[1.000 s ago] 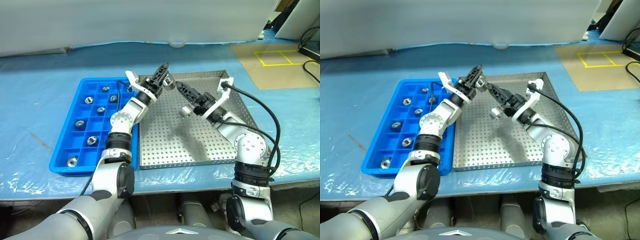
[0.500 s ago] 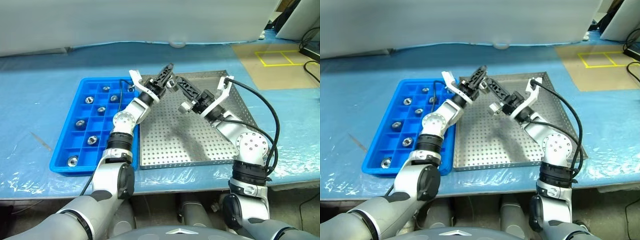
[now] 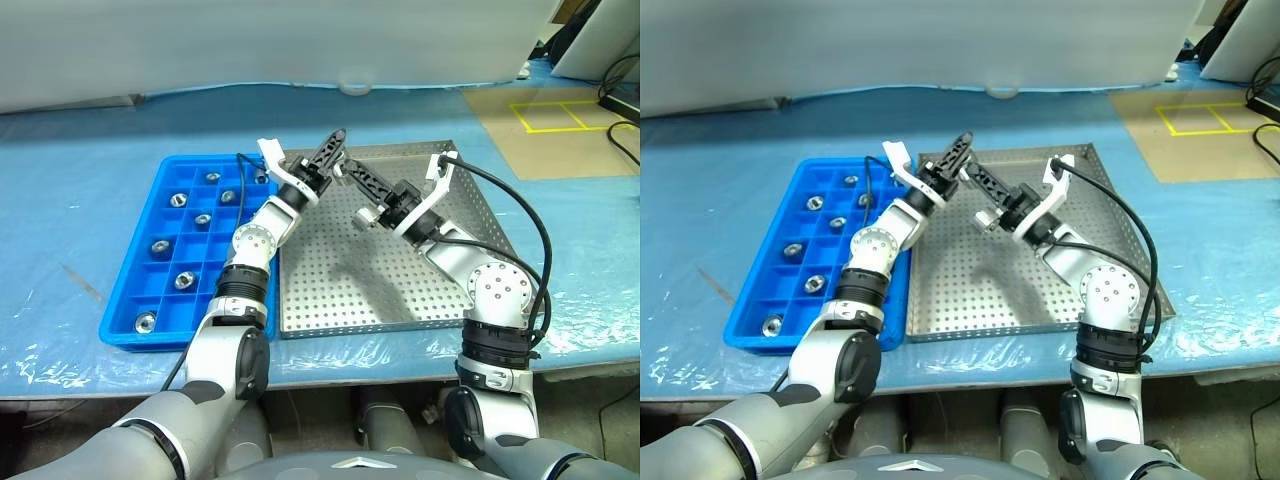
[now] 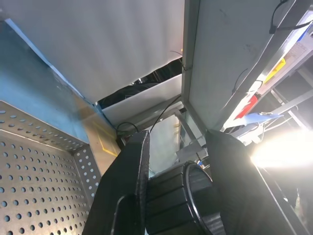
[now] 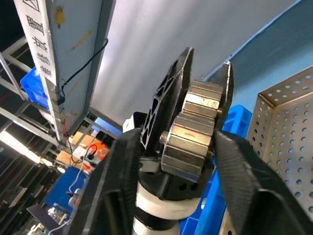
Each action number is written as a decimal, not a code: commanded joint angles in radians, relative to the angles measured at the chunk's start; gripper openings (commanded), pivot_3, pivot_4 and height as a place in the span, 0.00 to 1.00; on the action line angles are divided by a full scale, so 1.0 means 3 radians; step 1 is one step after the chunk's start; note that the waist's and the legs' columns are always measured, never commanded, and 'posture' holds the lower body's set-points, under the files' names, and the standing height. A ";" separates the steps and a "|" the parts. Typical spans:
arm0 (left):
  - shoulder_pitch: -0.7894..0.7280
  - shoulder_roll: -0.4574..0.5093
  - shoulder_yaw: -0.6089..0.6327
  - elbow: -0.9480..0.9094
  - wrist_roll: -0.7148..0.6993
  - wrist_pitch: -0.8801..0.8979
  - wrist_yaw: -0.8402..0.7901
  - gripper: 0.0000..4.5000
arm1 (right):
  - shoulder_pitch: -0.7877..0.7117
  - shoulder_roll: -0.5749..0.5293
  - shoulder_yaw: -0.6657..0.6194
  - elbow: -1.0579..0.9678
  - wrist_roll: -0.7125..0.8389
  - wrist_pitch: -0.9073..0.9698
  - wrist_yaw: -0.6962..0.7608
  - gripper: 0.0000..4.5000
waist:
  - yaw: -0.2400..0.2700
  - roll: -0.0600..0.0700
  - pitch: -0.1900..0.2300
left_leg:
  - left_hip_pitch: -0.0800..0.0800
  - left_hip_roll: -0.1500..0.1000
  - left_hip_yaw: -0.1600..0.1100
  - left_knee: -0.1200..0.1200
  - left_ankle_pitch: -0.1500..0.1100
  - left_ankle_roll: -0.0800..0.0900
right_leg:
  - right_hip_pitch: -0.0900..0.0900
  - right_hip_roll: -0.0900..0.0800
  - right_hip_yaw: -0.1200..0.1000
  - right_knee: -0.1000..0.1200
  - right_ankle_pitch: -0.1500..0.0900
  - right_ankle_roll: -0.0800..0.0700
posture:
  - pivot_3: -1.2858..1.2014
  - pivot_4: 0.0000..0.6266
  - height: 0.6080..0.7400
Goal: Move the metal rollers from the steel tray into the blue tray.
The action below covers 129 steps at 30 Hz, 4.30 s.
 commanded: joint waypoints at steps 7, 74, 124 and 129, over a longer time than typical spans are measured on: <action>0.0026 -0.0355 -0.0020 -0.0104 -0.0061 0.0011 -0.0064 0.32 | -0.0073 0.0016 0.0041 -0.0096 0.0052 -0.0025 0.0005 0.19 | 0.0001 0.0000 0.0000 | 0.0000 0.0000 0.0000 0.0000 0.0000 0.0000 | 0.0000 0.0000 0.0000 0.0000 0.0000 0.0000 | 0.41 0.24 1.00; 0.1339 0.1335 -0.1098 -0.1823 0.2039 -0.0234 0.0541 0.32 | -0.1046 -0.0298 0.0780 0.1523 -0.2083 -0.1523 0.2126 0.19 | 0.0706 0.0024 -0.0208 | -0.0004 0.0024 -0.0068 0.0103 0.0028 -0.0006 | 0.0047 -0.0033 -0.0094 0.0114 0.0005 0.0008 | 0.60 0.00 1.00; 0.2794 0.2186 -0.0275 -0.3517 0.1187 0.0220 -0.0394 1.00 | -0.0940 -0.0308 0.1882 0.1661 -0.2911 -0.1720 0.2967 0.19 | 0.0588 -0.0001 -0.0161 | -0.0016 -0.0006 -0.0070 0.0036 0.0028 -0.0007 | 0.0011 -0.0056 -0.0104 0.0095 0.0003 0.0009 | 0.68 0.24 1.00; 0.3120 0.2221 -0.0242 -0.3714 0.1041 0.0309 -0.0425 1.00 | -0.0918 -0.0279 0.2019 0.1674 -0.3011 -0.1755 0.3138 0.19 | 0.0638 0.0000 -0.0156 | -0.0021 -0.0006 -0.0071 0.0018 0.0028 -0.0008 | 0.0001 -0.0054 -0.0104 0.0097 0.0002 0.0008 | 0.69 0.24 1.00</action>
